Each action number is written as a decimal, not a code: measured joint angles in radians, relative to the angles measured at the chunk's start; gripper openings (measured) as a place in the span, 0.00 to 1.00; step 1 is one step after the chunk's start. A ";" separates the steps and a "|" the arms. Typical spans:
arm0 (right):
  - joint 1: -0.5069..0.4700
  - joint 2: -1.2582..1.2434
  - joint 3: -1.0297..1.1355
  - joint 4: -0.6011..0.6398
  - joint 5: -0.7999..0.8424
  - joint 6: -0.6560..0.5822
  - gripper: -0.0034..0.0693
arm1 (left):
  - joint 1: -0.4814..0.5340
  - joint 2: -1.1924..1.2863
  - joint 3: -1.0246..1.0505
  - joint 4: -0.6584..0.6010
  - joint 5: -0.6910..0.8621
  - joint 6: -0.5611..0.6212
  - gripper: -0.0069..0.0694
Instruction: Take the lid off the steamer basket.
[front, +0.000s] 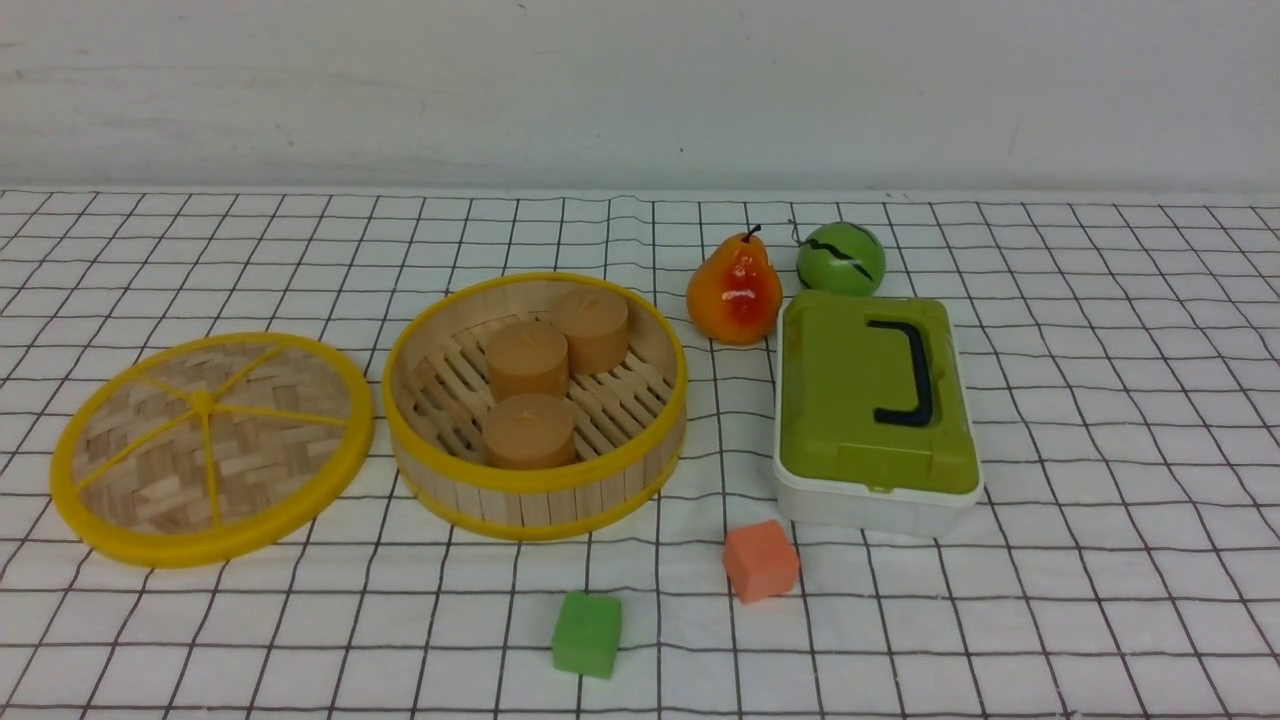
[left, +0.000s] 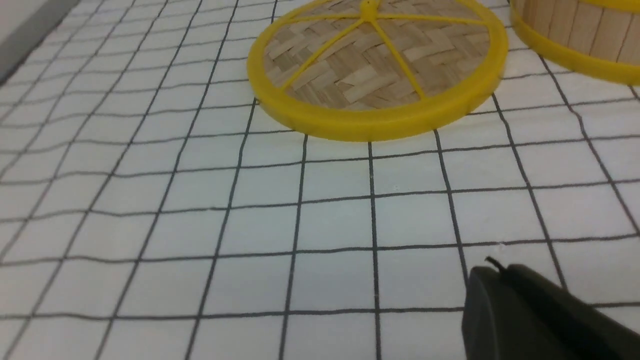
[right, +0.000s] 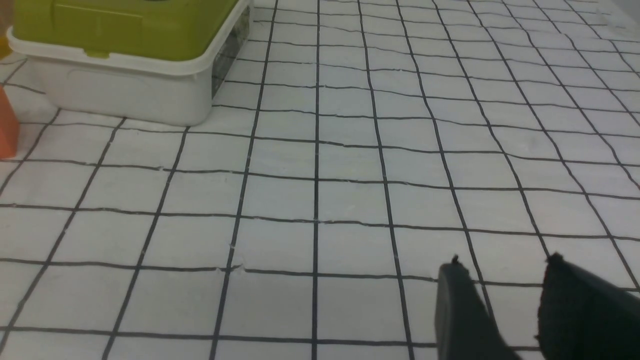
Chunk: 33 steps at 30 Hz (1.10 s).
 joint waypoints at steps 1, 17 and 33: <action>0.000 0.000 0.000 0.000 0.000 0.000 0.38 | 0.000 0.000 0.000 0.000 0.000 -0.016 0.09; 0.000 0.000 0.000 0.000 0.000 0.000 0.38 | 0.000 0.000 0.000 -0.003 0.000 -0.155 0.10; 0.000 0.000 0.000 0.000 0.000 0.000 0.38 | 0.000 0.000 0.000 -0.003 0.000 -0.202 0.07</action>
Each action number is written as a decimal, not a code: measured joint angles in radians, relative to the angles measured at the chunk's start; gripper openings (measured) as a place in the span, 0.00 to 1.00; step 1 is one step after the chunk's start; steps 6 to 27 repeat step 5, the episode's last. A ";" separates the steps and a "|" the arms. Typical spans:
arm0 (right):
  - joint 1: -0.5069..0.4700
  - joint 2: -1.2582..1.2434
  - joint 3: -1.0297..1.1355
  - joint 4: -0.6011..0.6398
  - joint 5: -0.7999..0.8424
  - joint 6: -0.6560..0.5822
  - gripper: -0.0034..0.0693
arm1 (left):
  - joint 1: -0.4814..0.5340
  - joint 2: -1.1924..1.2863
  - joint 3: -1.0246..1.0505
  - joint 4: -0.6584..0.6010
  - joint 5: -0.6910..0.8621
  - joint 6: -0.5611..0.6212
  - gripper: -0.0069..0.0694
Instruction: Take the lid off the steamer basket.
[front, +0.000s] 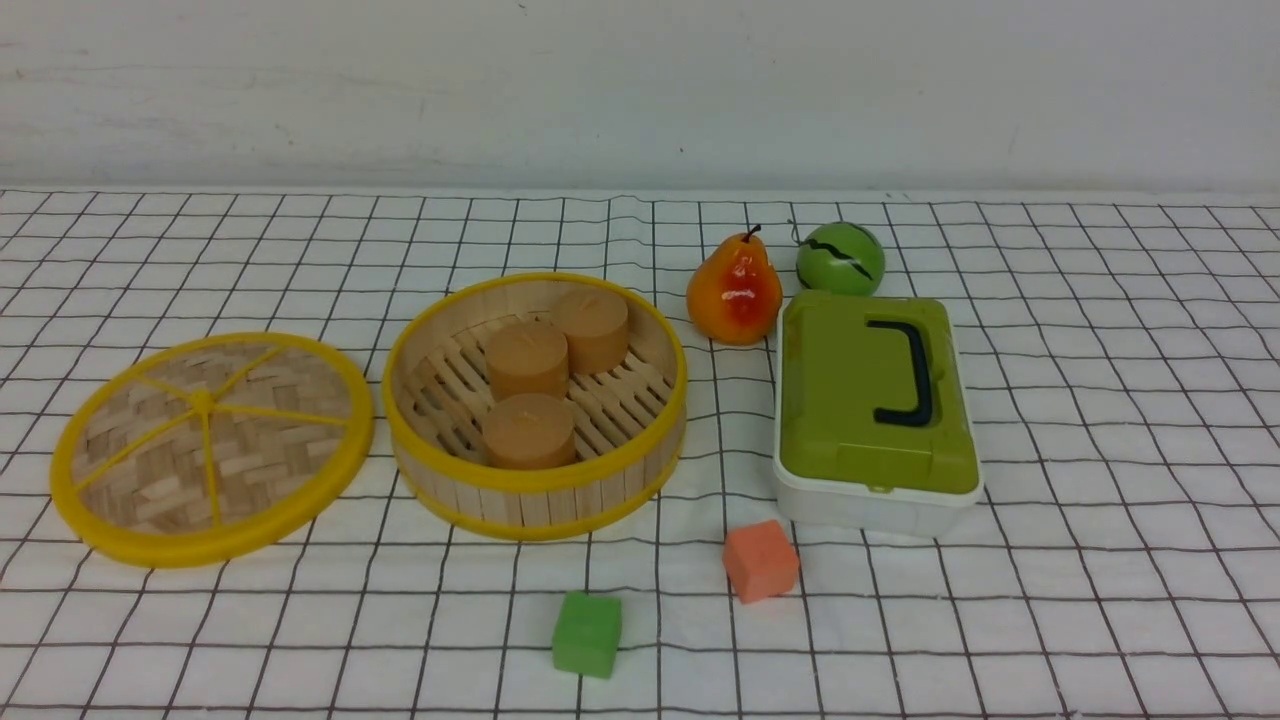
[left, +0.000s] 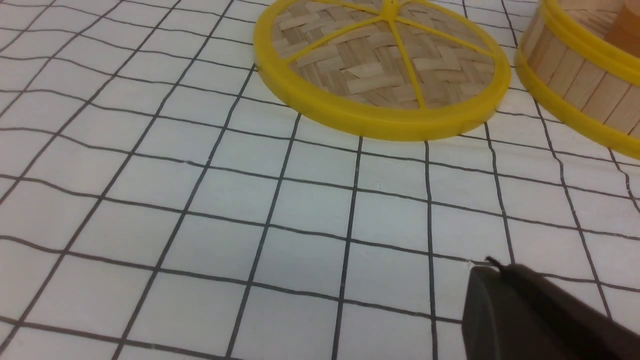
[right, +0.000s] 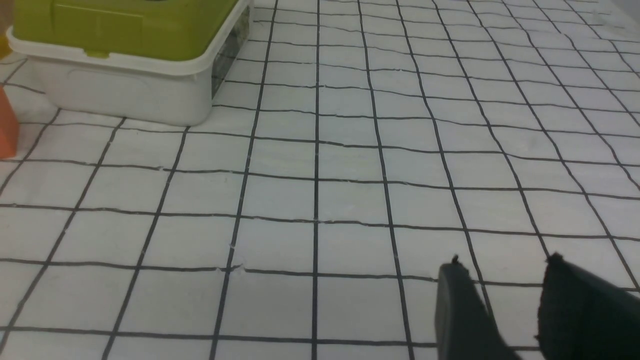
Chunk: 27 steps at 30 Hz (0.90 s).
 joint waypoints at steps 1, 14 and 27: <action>0.000 0.000 0.000 0.000 0.000 0.000 0.38 | 0.000 0.000 0.000 0.000 0.000 0.000 0.07; 0.000 0.000 0.000 0.000 0.000 0.000 0.38 | 0.000 0.000 0.000 0.000 0.000 -0.001 0.07; 0.000 0.000 0.000 0.000 0.000 0.000 0.38 | 0.000 0.000 0.000 0.000 0.000 -0.001 0.07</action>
